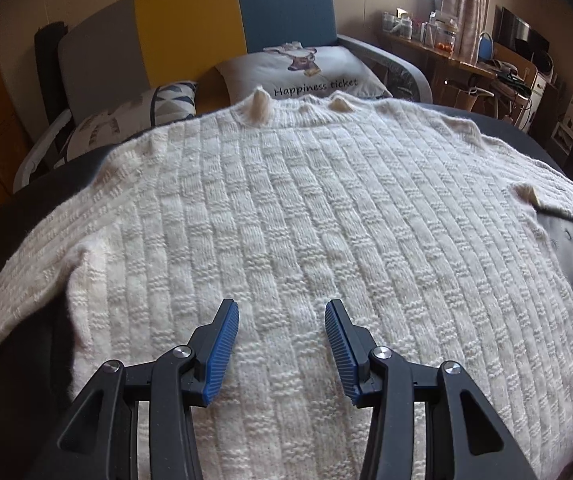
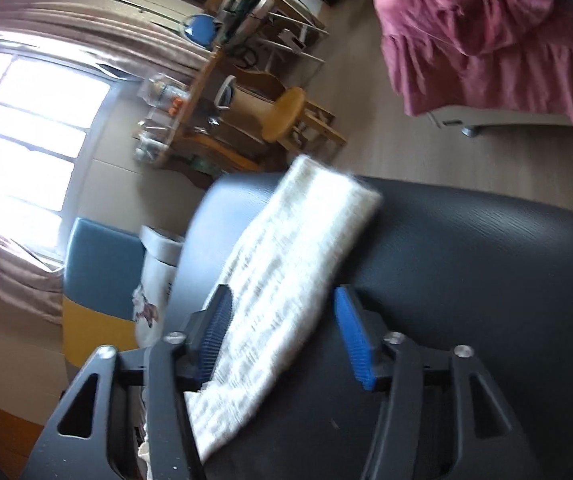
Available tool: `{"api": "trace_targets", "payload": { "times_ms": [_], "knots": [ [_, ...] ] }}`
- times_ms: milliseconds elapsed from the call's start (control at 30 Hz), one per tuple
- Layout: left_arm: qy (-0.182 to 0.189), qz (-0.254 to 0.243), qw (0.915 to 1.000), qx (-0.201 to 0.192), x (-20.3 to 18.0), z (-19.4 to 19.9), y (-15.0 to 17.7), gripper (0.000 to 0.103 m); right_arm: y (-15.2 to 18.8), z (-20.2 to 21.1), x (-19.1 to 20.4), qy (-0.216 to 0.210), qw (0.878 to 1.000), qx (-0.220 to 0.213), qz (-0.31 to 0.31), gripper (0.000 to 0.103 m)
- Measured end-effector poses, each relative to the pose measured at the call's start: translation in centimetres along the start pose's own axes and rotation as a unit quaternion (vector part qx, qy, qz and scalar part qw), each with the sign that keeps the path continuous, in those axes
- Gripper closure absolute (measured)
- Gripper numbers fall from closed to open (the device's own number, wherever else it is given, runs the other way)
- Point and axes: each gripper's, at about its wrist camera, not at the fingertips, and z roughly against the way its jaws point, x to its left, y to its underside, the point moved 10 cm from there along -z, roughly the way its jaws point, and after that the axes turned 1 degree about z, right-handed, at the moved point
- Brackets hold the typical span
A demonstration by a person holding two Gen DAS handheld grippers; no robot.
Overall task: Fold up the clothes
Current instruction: 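Close the right tool on the sweater sleeve cuff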
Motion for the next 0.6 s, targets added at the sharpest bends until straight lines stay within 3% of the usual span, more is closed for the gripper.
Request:
{"api": "trace_targets", "payload": {
  "times_ms": [133, 200, 267, 433, 600],
  "knots": [
    [0.000, -0.004, 1.0000, 0.005, -0.3, -0.2, 0.3, 0.057, -0.1, -1.2, 1.2, 0.046, 0.997, 0.006, 0.064, 0.036],
    [0.000, -0.006, 1.0000, 0.006, -0.3, -0.2, 0.4, 0.057, 0.0, -1.3, 1.4, 0.067, 0.994, 0.005, 0.082, 0.045],
    [0.000, -0.009, 0.9999, 0.007, -0.4, -0.2, 0.5, 0.057, 0.1, -1.7, 0.7, 0.089, 0.993, 0.012, 0.080, 0.094],
    [0.000, -0.013, 0.9999, 0.009, -0.5, -0.2, 0.8, 0.057, 0.2, -1.7, 0.5, 0.082, 0.993, 0.007, 0.088, 0.094],
    [-0.002, -0.009, 0.9999, 0.008, -0.5, -0.1, 0.9, 0.057, 0.1, -1.2, 1.4, 0.040, 0.995, 0.005, 0.087, 0.094]
  ]
}}
